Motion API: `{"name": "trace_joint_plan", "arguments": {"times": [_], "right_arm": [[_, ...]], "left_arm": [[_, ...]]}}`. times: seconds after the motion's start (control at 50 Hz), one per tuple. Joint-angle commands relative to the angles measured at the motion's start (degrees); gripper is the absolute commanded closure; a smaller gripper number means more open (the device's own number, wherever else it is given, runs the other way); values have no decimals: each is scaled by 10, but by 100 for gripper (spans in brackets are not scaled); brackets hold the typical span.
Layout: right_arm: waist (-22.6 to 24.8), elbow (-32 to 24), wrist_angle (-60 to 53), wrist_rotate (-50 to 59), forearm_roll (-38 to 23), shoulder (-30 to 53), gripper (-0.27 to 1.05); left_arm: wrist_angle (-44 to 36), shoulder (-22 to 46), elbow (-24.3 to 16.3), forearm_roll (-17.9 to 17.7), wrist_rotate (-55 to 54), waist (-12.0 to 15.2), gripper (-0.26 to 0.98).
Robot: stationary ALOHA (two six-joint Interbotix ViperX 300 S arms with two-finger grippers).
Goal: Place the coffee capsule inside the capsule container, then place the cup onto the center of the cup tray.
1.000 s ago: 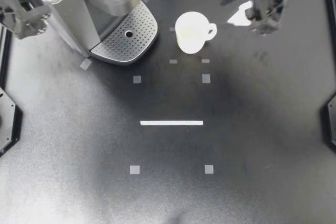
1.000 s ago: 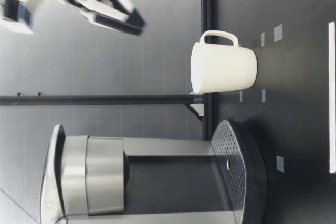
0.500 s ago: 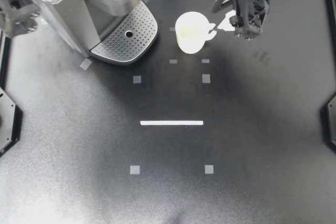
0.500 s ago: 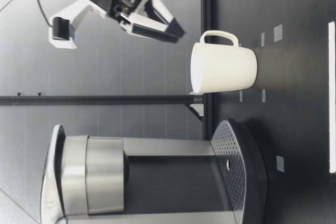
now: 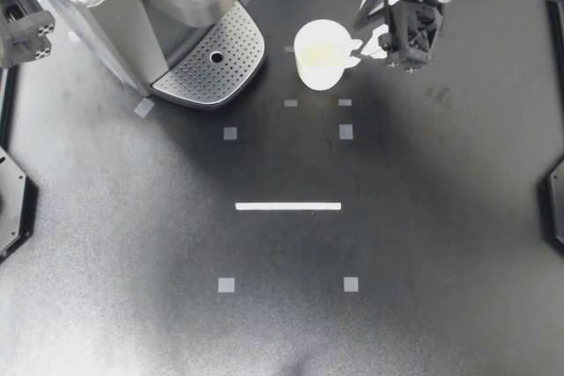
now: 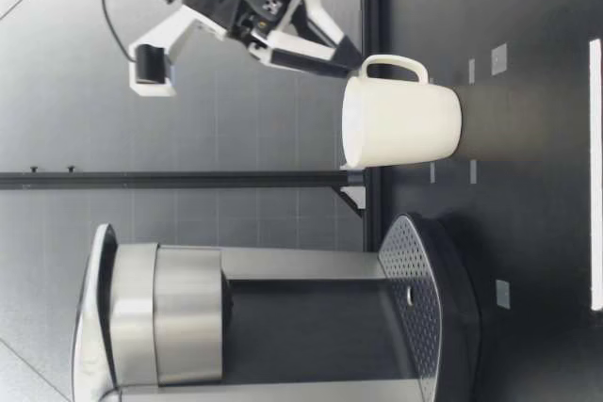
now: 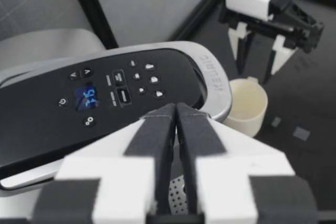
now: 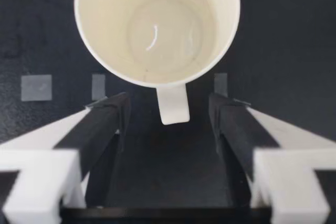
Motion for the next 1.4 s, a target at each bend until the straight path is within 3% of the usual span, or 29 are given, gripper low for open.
{"name": "trace_joint_plan", "arguments": {"times": [0.0, 0.66, 1.2, 1.38], "right_arm": [[-4, -6, -5, -1, 3, -4, 20], [10, -10, -18, -3, 4, 33, 23], [11, -15, -14, -2, 15, 22, 68], [15, -16, -11, -1, 46, -1, 70]], "left_arm": [[-4, -3, -7, 4, -1, -1, 58], [-11, -3, 1, 16, -2, 0, 58], [-11, -3, 6, 17, -4, 0, 58], [-11, -4, 10, 18, -8, 0, 58]]}}
